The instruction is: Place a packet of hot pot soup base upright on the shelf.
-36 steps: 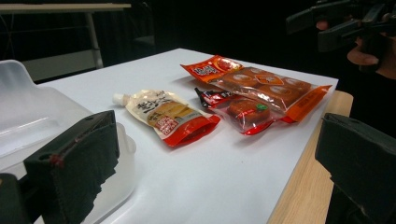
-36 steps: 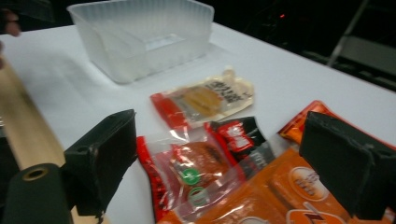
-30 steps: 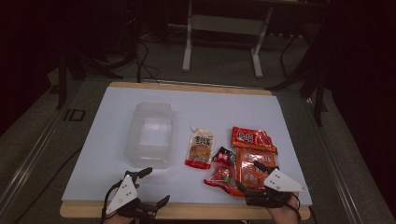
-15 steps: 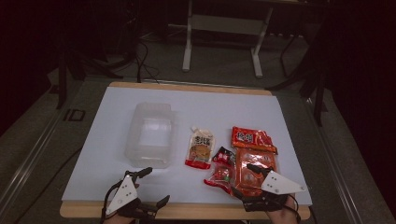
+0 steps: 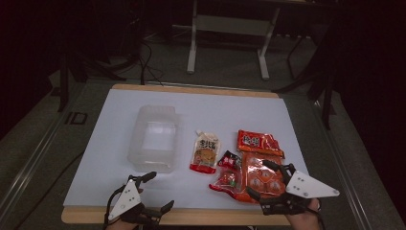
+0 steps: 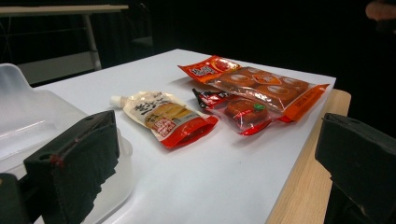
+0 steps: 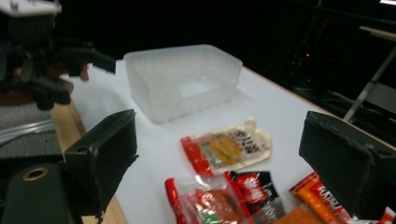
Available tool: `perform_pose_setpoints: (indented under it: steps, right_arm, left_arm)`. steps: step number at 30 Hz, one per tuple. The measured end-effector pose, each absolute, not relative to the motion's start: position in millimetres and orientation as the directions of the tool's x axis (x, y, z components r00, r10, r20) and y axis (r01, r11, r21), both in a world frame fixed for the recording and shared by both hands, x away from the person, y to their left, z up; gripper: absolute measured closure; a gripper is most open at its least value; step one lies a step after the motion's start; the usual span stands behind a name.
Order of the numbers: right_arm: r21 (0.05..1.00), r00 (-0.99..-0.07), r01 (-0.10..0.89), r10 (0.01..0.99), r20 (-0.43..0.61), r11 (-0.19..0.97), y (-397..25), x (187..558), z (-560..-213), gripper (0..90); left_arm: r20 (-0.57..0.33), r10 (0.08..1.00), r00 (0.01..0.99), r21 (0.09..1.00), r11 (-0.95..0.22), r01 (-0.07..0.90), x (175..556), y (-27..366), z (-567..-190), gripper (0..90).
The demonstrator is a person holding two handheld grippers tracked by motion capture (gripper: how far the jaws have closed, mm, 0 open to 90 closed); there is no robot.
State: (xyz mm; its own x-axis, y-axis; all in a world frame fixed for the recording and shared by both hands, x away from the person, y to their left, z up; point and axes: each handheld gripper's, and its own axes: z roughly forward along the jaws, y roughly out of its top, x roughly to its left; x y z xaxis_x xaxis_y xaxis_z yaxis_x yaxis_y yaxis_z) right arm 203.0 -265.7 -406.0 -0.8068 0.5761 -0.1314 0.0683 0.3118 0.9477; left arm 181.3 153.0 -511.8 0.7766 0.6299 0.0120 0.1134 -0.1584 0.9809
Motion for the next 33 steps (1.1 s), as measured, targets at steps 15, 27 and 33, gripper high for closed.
perform_pose_setpoints:
  steps: [15, 27, 33]
  right_arm:
    - [0.962, -0.712, 0.113, 0.695, -0.097, 0.25, -296.2, 242.4, -381.1, 10.3]
    - [0.943, -0.666, 0.185, 0.741, -0.086, 0.276, -312.3, 281.2, -391.3, 13.0]
    - [0.928, -0.637, 0.237, 0.767, -0.074, 0.286, -323.1, 304.1, -402.6, 13.7]
  left_arm:
    - [0.011, 0.63, 0.777, 0.98, -0.16, 0.116, 181.3, 151.6, -512.4, 0.2]
    - [0.013, 0.629, 0.777, 0.98, -0.162, 0.116, 181.3, 151.3, -512.6, 0.2]
    - [0.014, 0.63, 0.777, 0.979, -0.167, 0.118, 182.2, 151.3, -513.4, 0.2]
